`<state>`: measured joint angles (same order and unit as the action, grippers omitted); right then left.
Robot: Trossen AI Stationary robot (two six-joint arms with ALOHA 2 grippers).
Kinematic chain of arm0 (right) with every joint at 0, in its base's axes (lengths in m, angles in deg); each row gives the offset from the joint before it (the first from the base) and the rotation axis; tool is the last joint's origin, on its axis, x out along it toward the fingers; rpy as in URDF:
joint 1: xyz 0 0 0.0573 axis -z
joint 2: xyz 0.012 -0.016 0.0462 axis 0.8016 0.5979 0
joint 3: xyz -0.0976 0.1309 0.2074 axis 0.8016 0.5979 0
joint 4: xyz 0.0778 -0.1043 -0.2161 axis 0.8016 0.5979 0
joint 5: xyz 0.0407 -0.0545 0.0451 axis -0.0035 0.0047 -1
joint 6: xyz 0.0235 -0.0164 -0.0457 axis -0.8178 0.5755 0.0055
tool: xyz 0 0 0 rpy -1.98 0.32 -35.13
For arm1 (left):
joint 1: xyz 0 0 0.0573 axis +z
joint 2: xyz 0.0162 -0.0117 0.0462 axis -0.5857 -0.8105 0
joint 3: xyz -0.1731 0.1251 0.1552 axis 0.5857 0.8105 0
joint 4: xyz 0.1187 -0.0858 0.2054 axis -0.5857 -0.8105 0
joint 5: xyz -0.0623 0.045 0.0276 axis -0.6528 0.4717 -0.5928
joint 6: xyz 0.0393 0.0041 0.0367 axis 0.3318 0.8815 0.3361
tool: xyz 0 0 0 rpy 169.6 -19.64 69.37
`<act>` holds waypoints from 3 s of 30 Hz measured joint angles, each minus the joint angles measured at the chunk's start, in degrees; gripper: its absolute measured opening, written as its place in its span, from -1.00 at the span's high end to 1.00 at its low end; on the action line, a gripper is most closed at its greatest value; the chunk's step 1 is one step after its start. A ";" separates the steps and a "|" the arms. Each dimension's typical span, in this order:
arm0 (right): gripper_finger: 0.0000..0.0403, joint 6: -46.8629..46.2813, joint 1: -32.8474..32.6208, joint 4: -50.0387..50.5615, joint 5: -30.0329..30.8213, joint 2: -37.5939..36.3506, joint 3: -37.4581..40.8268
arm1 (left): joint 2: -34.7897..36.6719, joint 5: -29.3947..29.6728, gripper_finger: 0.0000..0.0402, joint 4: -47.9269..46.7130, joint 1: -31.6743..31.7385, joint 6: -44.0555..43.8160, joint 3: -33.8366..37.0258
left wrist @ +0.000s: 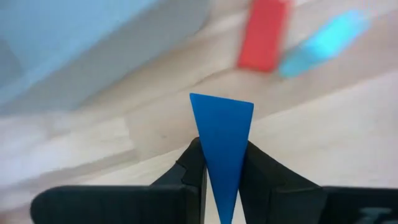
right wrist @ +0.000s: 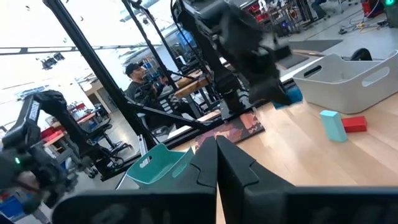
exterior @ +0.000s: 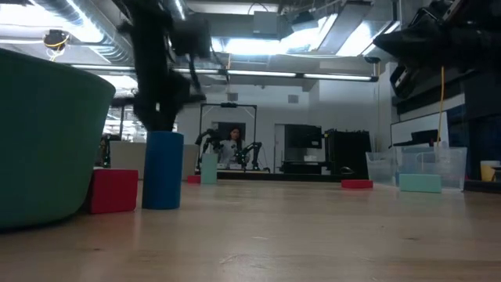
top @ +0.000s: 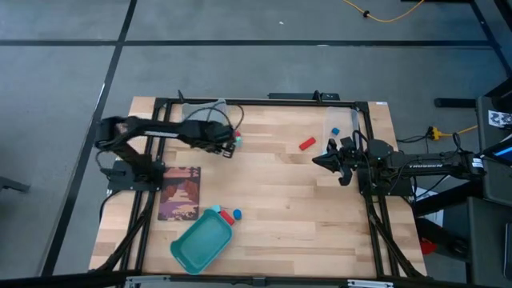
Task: Sort & place blocks by color
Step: Put the top blue block into the transparent bin
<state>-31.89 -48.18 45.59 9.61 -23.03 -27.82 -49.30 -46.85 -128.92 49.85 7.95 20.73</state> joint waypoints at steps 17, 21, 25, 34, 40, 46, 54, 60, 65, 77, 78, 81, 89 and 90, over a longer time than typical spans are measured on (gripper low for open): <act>0.96 -0.62 -0.05 -3.54 1.92 7.87 -10.26 | 19.66 -46.64 0.74 20.69 -2.31 27.69 -0.20; 0.97 9.42 -0.14 10.80 -1.58 15.28 -21.29 | 17.36 -48.41 0.74 19.95 -4.06 28.92 -0.11; 0.94 15.95 -0.15 22.88 -3.58 23.36 -31.60 | 16.82 -48.01 0.74 19.96 -4.35 22.76 -0.13; 0.68 23.98 -0.58 33.84 -10.91 39.48 -49.31 | 15.23 -58.96 0.73 26.19 -3.81 18.93 -0.20; 0.32 31.50 -0.61 36.62 -12.58 45.84 -56.78 | 11.53 -66.19 0.73 37.82 -1.74 17.12 -0.20; 0.01 38.92 -1.35 39.89 -11.54 50.06 -62.37 | 9.57 -67.33 0.73 40.18 0.80 20.55 -0.20; -0.26 48.39 -3.93 43.85 -7.28 57.81 -69.43 | 8.00 -67.73 0.73 40.21 0.94 21.89 -0.20; -0.32 54.50 -5.06 44.16 -5.99 61.29 -72.18 | 8.00 -67.63 0.73 40.98 0.44 22.16 -0.20; -0.32 55.88 -5.87 43.96 -5.33 63.01 -72.24 | 7.74 -66.65 0.73 41.00 -0.24 23.59 -0.20; -0.32 58.64 -7.86 40.17 -0.07 65.30 -72.24 | 6.87 -67.37 0.73 40.83 -0.67 24.05 -0.20; -0.32 58.65 -8.03 40.15 -0.07 65.22 -72.24 | 6.85 -67.29 0.73 40.80 -0.67 24.05 -0.20; -0.32 58.80 -8.52 40.13 -0.07 65.18 -72.24 | 6.86 -67.68 0.73 40.86 -0.59 24.08 -0.20; -0.12 58.84 -8.74 39.74 2.77 65.35 -72.24 | 6.86 -67.91 0.73 40.80 -0.52 24.16 -0.20; -0.07 58.85 -8.74 39.74 3.02 65.35 -72.24 | 6.86 -67.91 0.73 40.81 -0.52 24.16 -0.20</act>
<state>26.96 -56.92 85.32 12.64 42.32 -100.06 -42.43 -114.77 -88.11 49.33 32.11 20.54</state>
